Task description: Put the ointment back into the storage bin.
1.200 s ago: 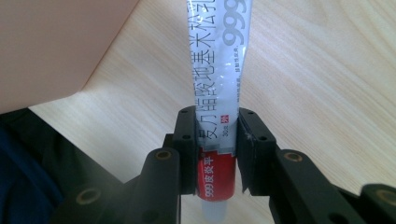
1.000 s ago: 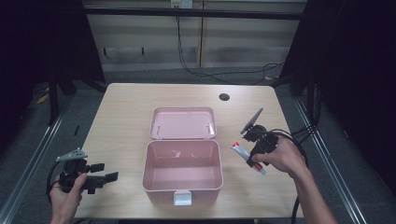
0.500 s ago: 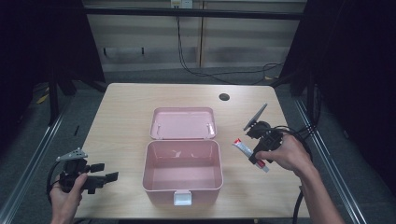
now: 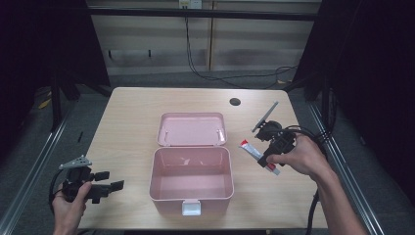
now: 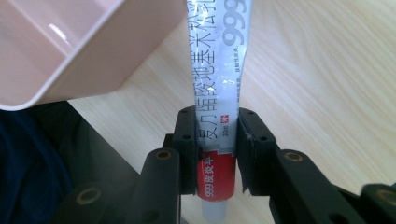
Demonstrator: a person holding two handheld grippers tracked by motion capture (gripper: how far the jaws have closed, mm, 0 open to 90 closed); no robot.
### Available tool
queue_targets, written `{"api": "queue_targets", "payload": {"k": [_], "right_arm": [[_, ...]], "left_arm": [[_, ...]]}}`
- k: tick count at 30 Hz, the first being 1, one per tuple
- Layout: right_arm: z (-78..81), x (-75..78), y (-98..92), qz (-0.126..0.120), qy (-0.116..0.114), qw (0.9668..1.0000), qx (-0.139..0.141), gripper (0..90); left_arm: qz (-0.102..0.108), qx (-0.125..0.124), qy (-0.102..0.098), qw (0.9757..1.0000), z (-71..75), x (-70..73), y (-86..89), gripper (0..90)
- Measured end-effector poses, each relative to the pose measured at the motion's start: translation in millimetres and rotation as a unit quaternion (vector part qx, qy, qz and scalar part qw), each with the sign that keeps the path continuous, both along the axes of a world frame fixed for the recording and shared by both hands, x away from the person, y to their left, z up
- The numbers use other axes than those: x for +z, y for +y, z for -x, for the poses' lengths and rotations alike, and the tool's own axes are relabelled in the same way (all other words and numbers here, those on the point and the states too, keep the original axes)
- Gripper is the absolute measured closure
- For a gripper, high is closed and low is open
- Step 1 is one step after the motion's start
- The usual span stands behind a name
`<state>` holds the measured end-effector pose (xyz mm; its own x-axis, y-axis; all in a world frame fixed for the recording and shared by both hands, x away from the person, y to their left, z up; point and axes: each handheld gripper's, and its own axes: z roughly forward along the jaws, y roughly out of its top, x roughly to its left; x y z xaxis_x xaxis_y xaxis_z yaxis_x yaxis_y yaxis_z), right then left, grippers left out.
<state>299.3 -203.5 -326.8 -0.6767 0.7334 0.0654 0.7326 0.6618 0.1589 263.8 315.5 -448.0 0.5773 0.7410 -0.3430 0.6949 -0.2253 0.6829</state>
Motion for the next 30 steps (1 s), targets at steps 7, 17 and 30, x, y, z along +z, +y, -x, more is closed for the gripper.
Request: {"api": "queue_targets", "payload": {"k": [7,17,30], "right_arm": [[1.0,11.5,13.9,-0.009,-0.011,0.9993,0.035,71.6],[1.2,18.7,34.6,-0.014,-0.011,0.996,0.087,71.6],[-4.7,22.9,78.6,-0.012,-0.008,0.9893,0.145,71.6]], "left_arm": [[0.0,-0.002,0.0,1.0,-0.1,0.3,0.5,18.5],[-0.001,0.0,-0.001,1.0,-0.1,0.3,0.7,18.5],[-0.001,-0.002,-0.002,1.0,-0.2,0.7,0.9,18.8]]}}
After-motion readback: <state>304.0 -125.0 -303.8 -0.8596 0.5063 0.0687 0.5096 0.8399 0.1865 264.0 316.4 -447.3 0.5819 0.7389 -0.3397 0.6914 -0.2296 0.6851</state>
